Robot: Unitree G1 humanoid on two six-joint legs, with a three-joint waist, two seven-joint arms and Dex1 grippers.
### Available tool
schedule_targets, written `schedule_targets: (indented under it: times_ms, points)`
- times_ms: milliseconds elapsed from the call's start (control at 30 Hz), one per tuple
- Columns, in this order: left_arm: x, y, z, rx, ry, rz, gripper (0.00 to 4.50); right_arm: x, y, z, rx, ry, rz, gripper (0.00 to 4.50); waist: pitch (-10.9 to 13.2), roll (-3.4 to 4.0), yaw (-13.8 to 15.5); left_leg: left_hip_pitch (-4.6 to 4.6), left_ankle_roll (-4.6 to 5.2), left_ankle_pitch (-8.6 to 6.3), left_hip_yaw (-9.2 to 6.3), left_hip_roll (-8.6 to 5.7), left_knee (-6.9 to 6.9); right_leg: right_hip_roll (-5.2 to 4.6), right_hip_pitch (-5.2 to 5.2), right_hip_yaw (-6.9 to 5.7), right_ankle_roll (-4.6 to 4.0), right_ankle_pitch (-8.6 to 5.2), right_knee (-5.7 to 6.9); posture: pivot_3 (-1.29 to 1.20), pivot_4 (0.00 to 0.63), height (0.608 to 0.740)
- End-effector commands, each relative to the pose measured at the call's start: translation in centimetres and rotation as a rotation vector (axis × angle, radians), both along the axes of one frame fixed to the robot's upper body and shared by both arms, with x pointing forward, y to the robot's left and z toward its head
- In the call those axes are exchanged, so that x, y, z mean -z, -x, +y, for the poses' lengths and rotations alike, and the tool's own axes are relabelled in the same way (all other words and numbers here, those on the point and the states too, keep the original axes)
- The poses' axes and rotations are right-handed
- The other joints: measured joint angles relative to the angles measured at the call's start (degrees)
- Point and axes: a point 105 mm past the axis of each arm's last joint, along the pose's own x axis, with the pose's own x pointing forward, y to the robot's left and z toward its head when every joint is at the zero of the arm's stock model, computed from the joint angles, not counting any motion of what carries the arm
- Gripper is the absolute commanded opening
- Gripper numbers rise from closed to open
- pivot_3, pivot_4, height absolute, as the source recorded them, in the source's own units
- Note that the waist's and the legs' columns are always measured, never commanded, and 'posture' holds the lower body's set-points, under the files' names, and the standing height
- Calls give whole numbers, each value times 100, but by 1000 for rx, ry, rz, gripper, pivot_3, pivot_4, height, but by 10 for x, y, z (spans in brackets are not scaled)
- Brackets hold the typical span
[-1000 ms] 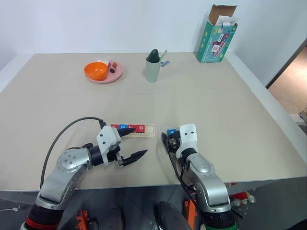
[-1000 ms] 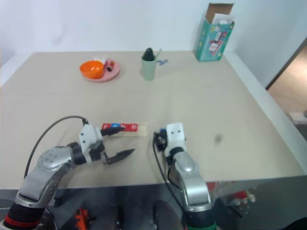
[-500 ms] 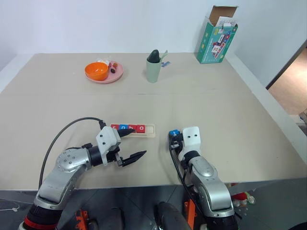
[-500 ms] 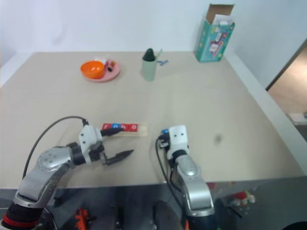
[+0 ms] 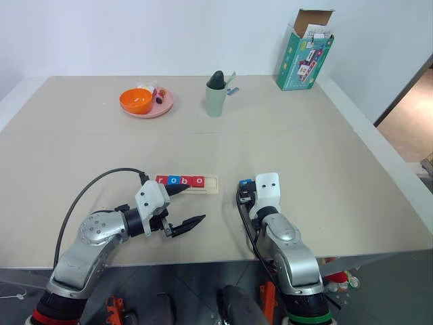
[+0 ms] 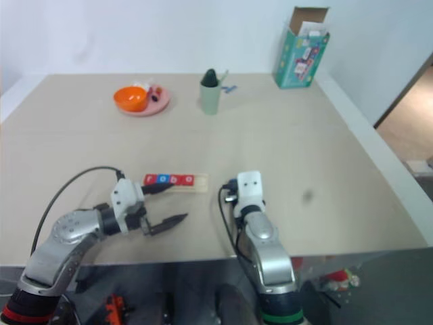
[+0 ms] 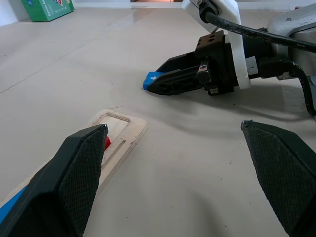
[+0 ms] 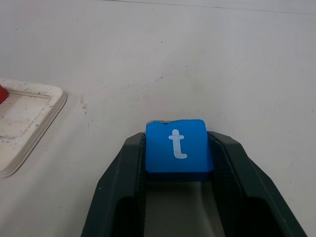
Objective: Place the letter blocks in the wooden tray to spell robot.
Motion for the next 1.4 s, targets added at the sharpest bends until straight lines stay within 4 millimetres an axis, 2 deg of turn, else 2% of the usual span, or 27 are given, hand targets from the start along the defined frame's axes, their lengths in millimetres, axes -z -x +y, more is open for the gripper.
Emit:
schedule_targets:
  times_ms: [33, 133, 167, 200, 367, 400, 467, 533, 633, 700, 767, 867, 933, 1133, 1400]
  points:
    - [-10, 4, -3, 18, 1, -49, 4500, 11, 2, -7, 27, -3, 41, 1221, -1, -1, 0, 0, 0, 0, 0, 0, 0, 0, 0, 0, 0, 0, 0, 0, 150, 740]
    - [-9, 4, -3, 19, 1, -48, 4500, 9, 2, -7, 27, -31, 37, 1221, -1, -2, 0, 0, 0, 0, 0, 0, 0, 0, 0, 0, 0, 0, 0, 0, 150, 740]
    - [-9, 4, -3, 20, 1, -48, 4500, 5, 1, -7, 24, -33, 21, 2291, -1, -2, 0, 0, 0, 0, 0, 0, -1, 0, 0, 0, 0, 0, 0, 0, 150, 740]
    - [-9, 4, -4, 21, 0, -48, 4500, 2, 1, -7, 19, -43, 10, 2546, -2, -3, 0, 0, 0, 0, 0, 0, -1, 0, 0, 0, 0, 0, 0, 0, 150, 740]
    - [-7, 5, -5, 26, 0, -46, 4500, -25, 0, -17, -2, -66, -60, 4366, -1, -2, 0, -2, 0, 0, 0, 1, -2, 0, -2, 0, 0, -1, -1, 0, 150, 740]
    - [-6, 6, -6, 28, 0, -46, 4500, -35, 0, -19, -26, -74, -81, 4462, 0, -1, 1, -3, 0, 0, 0, 1, -2, 0, -3, 0, 0, -1, -1, 0, 150, 740]
    - [-5, 6, -7, 32, 0, -46, 4500, -58, 1, -25, -91, -86, -133, 4462, 2, 2, 2, -9, 0, 0, 2, -1, -2, -1, -7, 2, 0, -1, -4, 0, 150, 740]
    - [-5, 5, -8, 36, -1, -48, 4500, -77, 0, -25, -246, -78, -154, 4462, 4, 2, 2, -16, 0, 0, 7, -2, -1, -1, -12, 6, 3, 1, -8, 0, 150, 740]
    - [-4, 2, -9, 43, -2, -55, 4500, -84, -3, -24, -578, 4, -85, 4462, 10, 5, 0, -14, 1, 1, 14, -3, 1, 0, -7, 12, 8, 4, -18, 0, 150, 740]
    - [-4, 1, -10, 46, -2, -58, 4500, -80, -1, -23, -749, 55, -43, 4462, 12, 2, 0, -4, 2, 0, 6, -1, -1, 4, 3, 5, 7, 4, -23, 0, 150, 740]
    - [-4, 1, -12, 50, -1, -64, 4500, -71, -10, -22, -901, 158, -24, 4462, 12, 0, -5, 16, 15, -6, 8, 0, -12, 7, 20, 5, 2, 1, -30, 0, 150, 740]
    - [-5, 0, -12, 43, 8, -71, 4500, -60, -25, -26, -1011, 238, 4, 4462, 22, 6, -44, 28, 30, -14, 11, 1, -16, 10, 33, 8, 1, 0, -32, 0, 150, 740]
    - [-5, 1, -11, 31, 12, -71, 4500, -53, -35, -31, -1053, 283, 11, 4462, 32, 13, -43, 28, 34, -17, 12, 1, -16, 11, 34, 9, 29, 15, -33, 0, 150, 740]
    - [-5, 4, -7, -3, 8, -67, 4500, -38, -47, -37, -1132, 331, 52, 4462, 35, 17, -25, 22, 62, -34, 10, 1, -17, 6, 52, 7, 39, 17, -67, 0, 150, 740]
    - [-4, 8, -3, -25, 2, -58, 4500, -23, -42, -34, -1206, 337, 59, 4462, 38, 22, -11, 22, 79, -46, 17, -3, -15, -4, 59, 11, 36, 20, -77, 0, 150, 740]
